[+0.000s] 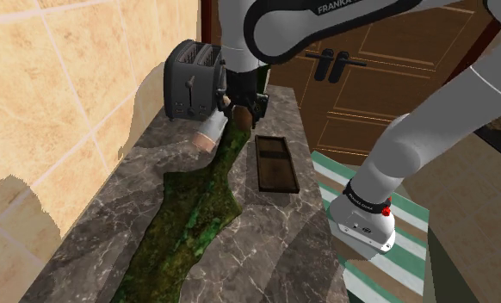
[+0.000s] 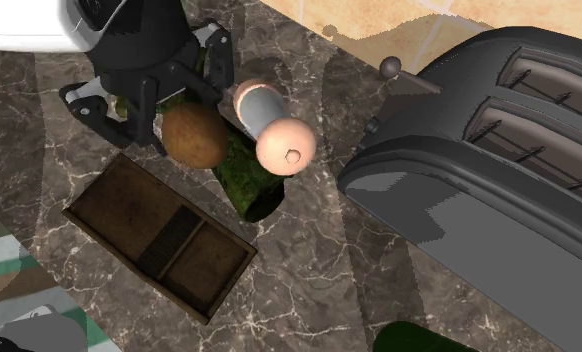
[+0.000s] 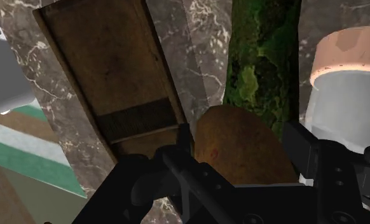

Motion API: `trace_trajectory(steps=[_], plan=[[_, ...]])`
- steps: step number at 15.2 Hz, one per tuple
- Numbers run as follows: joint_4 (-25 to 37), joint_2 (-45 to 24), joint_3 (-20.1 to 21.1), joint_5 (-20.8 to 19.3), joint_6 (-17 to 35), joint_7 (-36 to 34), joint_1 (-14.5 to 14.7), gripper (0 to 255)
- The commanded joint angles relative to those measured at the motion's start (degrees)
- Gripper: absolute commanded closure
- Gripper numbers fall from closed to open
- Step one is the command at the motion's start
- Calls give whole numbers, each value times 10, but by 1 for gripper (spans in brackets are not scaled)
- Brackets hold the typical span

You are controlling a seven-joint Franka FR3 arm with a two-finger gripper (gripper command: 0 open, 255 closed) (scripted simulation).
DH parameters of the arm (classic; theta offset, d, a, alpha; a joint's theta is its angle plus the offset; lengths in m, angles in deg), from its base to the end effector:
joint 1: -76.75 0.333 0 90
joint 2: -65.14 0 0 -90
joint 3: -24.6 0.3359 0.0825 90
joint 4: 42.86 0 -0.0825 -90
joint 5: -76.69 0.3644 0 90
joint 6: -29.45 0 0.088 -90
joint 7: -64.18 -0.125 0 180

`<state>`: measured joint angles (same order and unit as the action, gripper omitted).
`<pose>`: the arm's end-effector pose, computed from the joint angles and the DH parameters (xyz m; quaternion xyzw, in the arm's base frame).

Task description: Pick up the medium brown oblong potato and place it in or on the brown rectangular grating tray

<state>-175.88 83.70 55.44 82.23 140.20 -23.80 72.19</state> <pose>0.3715 0.2035 0.4507 0.8380 -0.5418 0.0025 0.0642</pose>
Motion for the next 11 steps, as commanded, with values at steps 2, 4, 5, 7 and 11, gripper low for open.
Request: trace_trajectory(steps=[2,4,5,7,11], plan=[[-67,77,-20,30,-5,27,17,255],[-109,129,-34,45,-15,43,31,255],[-128,155,-41,51,-22,50,38,255],[-167,208,-56,61,-38,61,54,255],[-210,237,-59,70,-25,66,65,255]])
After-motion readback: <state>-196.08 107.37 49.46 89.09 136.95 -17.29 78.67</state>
